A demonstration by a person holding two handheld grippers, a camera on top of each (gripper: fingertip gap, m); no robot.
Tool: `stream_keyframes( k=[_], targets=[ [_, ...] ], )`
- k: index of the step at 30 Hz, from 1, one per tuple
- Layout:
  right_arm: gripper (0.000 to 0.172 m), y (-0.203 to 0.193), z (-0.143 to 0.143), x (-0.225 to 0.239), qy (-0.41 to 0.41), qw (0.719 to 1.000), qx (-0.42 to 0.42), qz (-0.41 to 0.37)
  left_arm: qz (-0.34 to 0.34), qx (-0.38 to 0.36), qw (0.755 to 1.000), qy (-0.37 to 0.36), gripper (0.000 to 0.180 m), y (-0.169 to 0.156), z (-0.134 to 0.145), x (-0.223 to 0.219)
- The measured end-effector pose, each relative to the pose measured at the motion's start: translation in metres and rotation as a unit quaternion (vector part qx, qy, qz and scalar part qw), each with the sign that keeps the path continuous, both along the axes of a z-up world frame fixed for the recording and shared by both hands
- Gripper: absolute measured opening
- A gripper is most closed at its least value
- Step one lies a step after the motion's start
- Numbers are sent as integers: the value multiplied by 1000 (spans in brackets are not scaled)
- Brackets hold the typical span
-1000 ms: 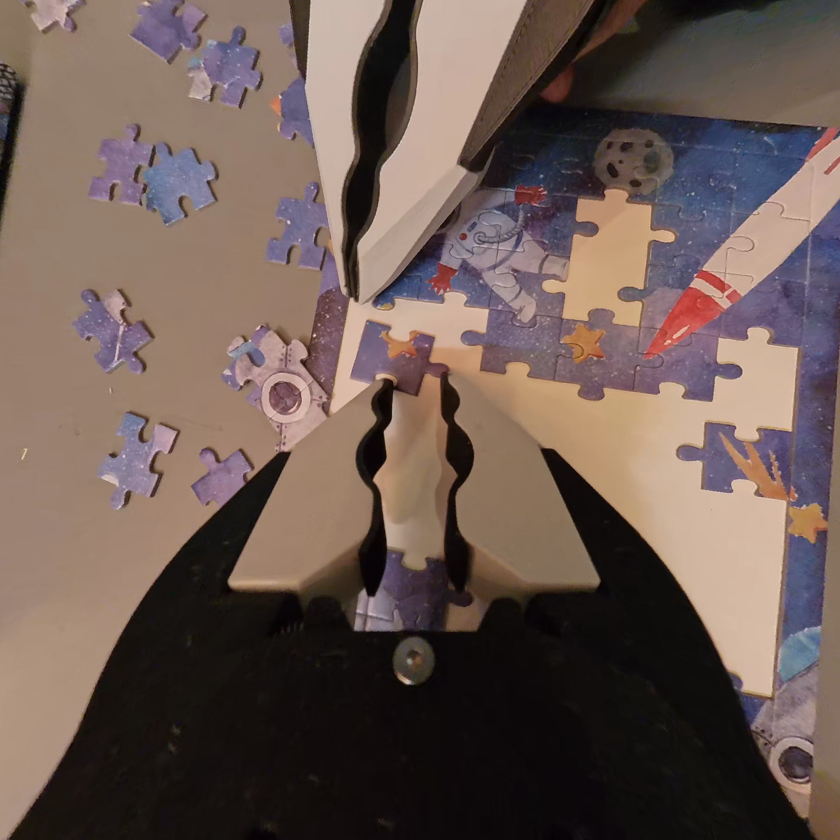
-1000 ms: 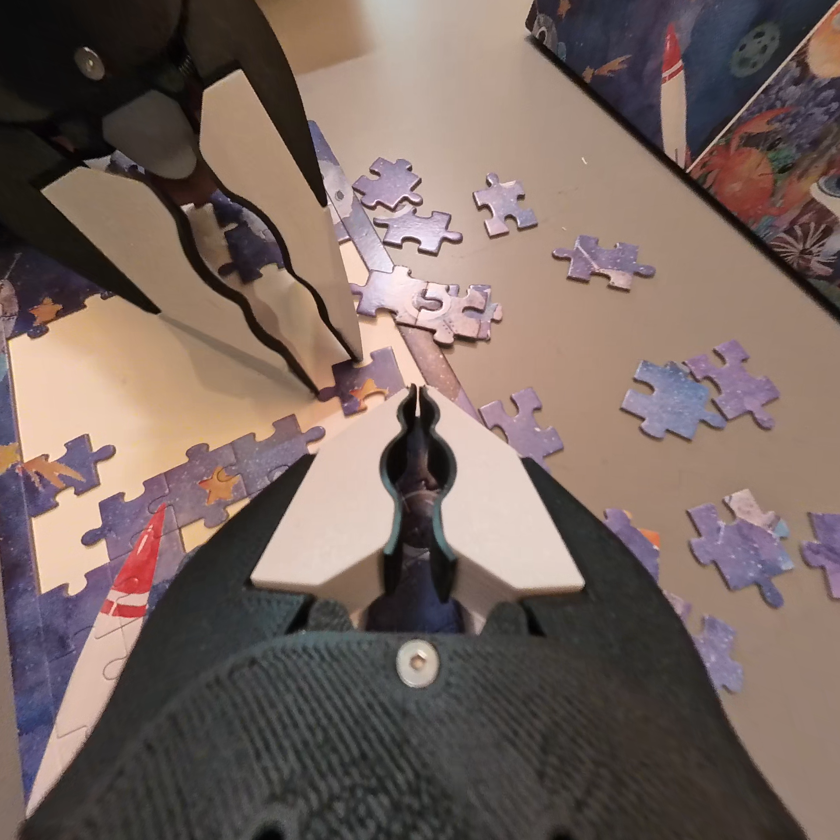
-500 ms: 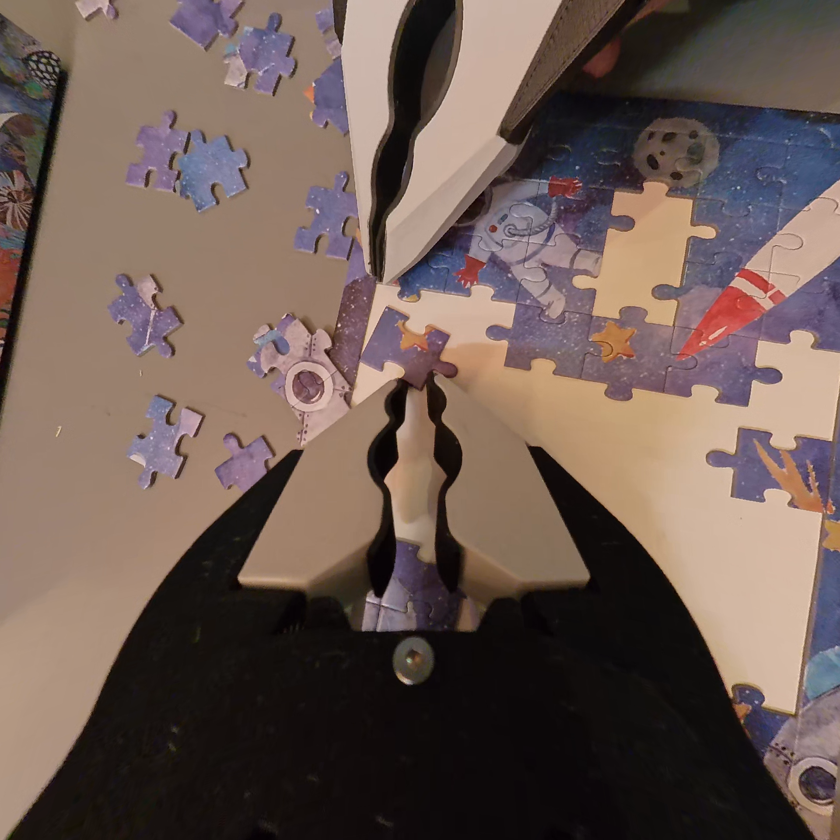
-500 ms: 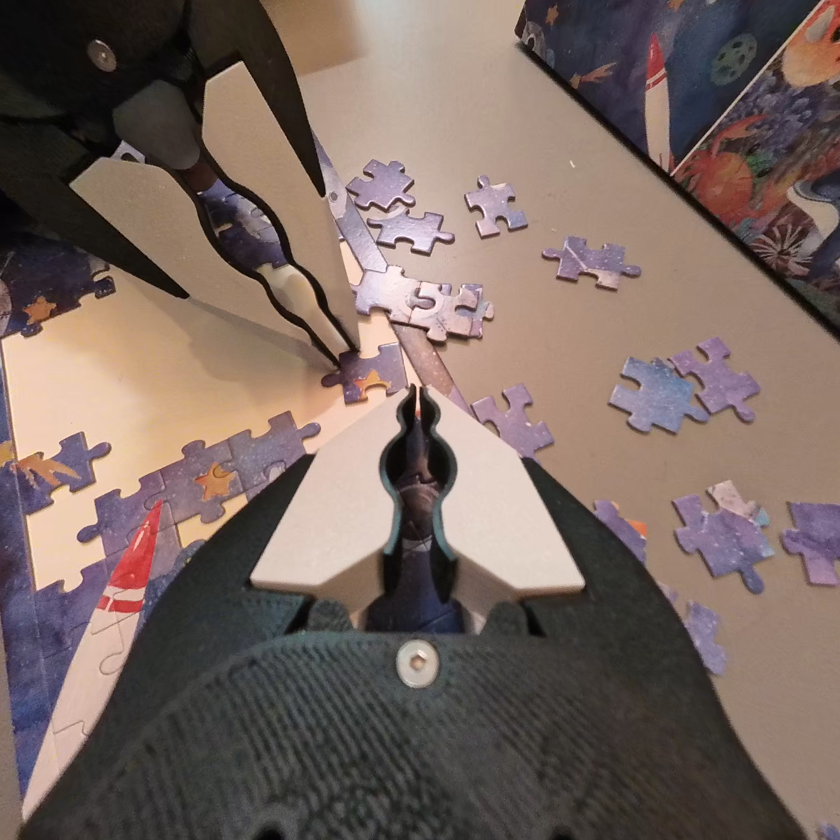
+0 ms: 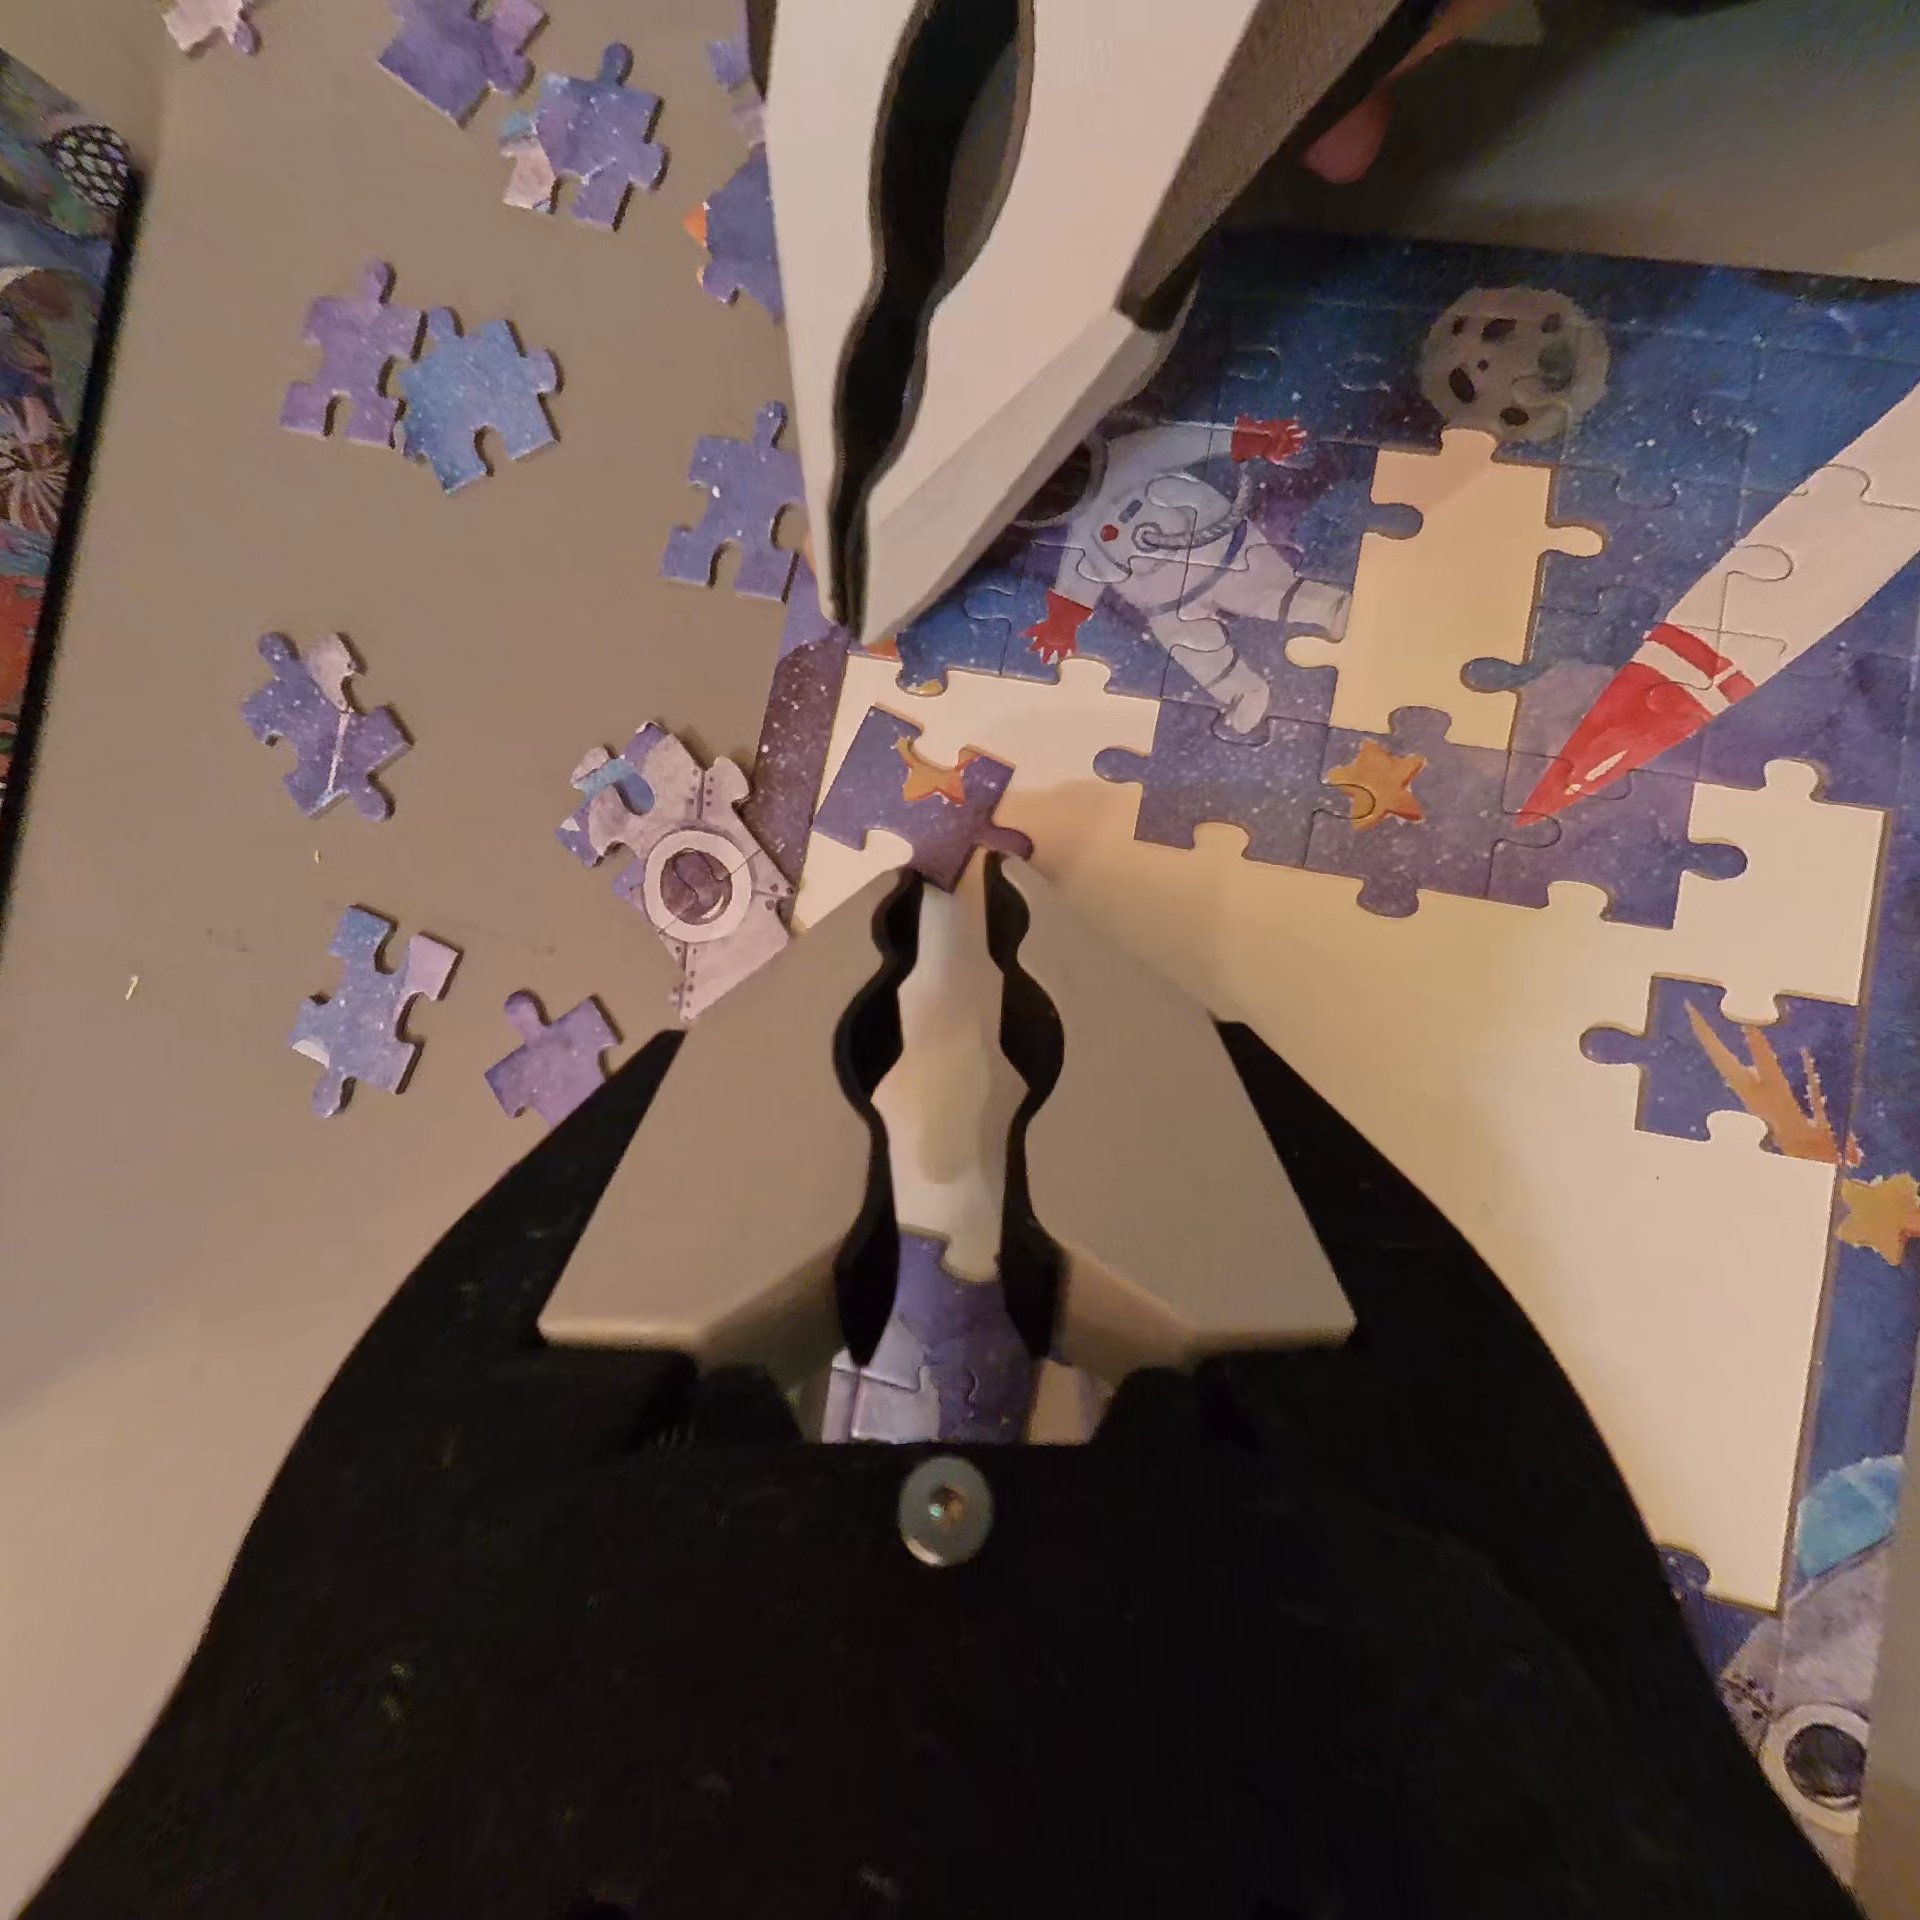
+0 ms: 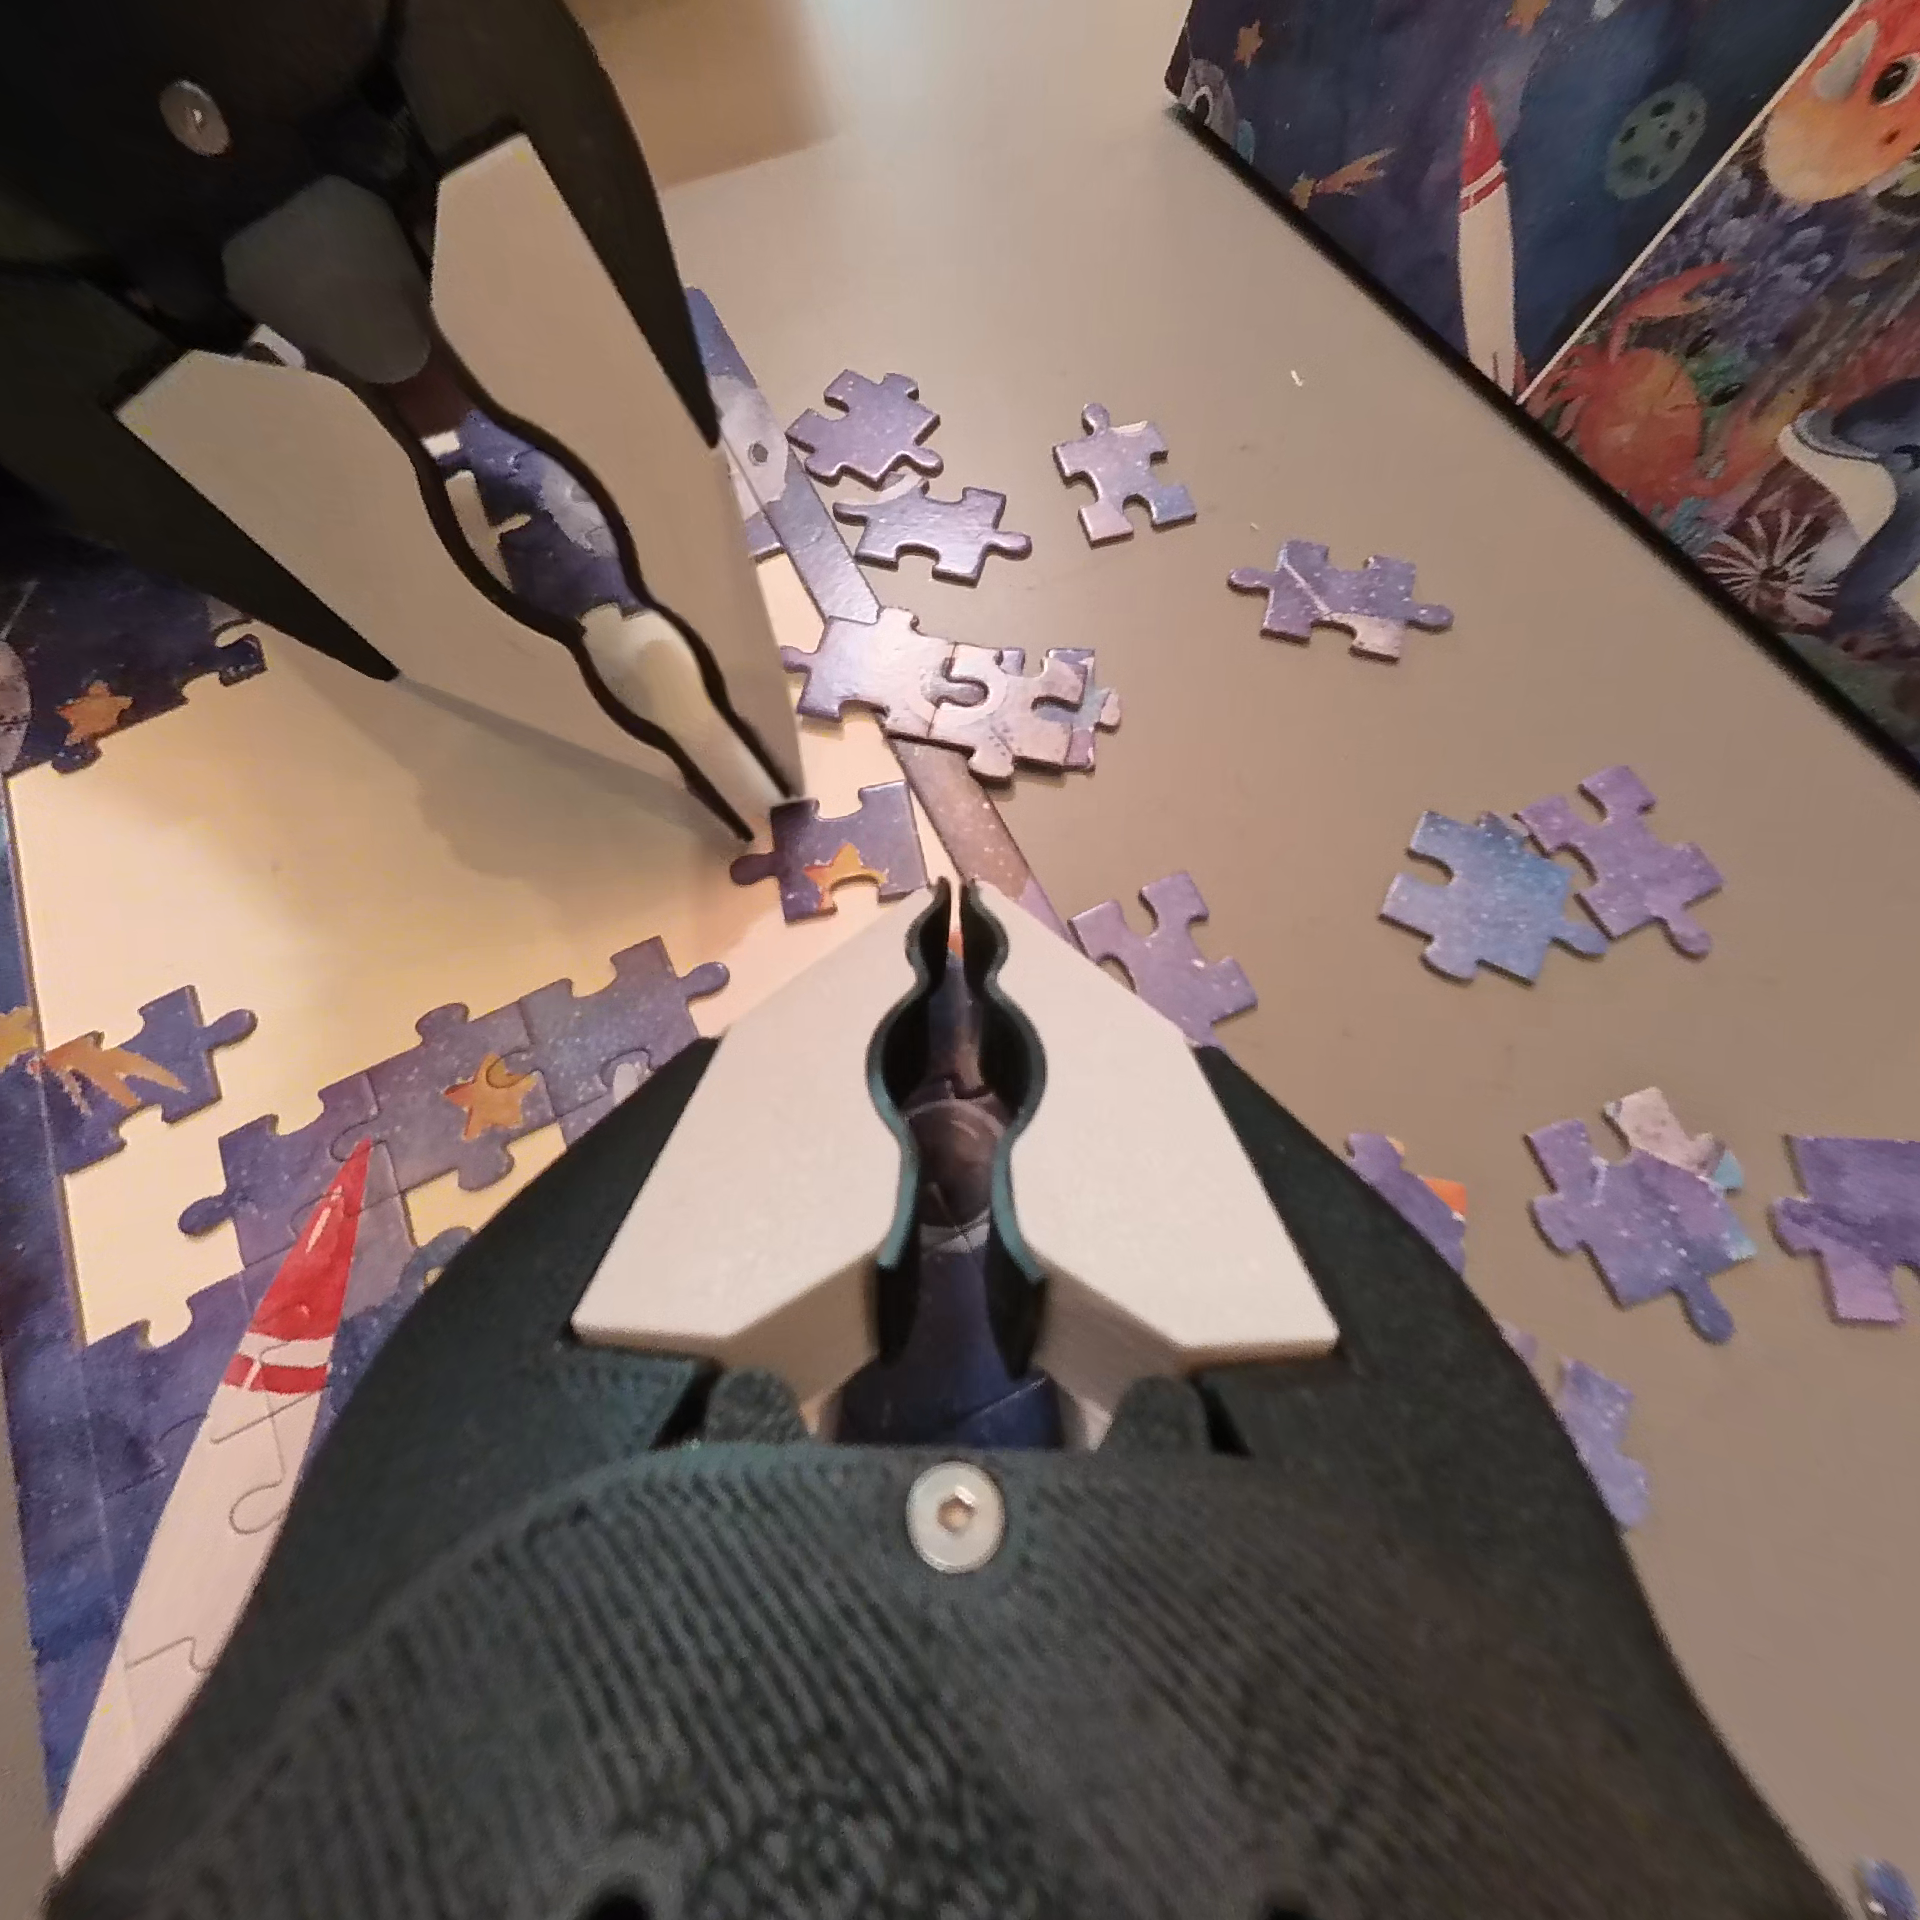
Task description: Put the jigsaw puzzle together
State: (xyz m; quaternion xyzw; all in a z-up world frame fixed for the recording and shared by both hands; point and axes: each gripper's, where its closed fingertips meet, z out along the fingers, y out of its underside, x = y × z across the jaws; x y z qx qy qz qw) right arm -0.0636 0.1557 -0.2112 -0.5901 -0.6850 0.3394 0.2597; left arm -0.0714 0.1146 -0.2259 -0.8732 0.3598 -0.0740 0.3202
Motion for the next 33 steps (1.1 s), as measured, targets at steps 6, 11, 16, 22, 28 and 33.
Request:
stream_keyframes(
  k=[6,11,16,22,28,33],
  targets=[
    [4,-27,1,1,2,998,-30,62,11,8,1000,-8,24,4,2,-4],
    [16,-37,-6,1,-9,996,14,90,41,22,999,13,24,10,5,-22],
    [20,-32,-12,-1,-17,994,60,86,60,11,998,9,33,10,2,-35],
    [19,-26,-12,-1,-18,994,77,75,61,18,998,24,42,12,0,-37],
    [18,-27,-12,-2,-18,995,65,73,71,20,997,39,40,13,1,-43],
    [23,-30,-12,-2,-17,996,39,72,108,35,992,61,33,18,5,-63]
  ],
)
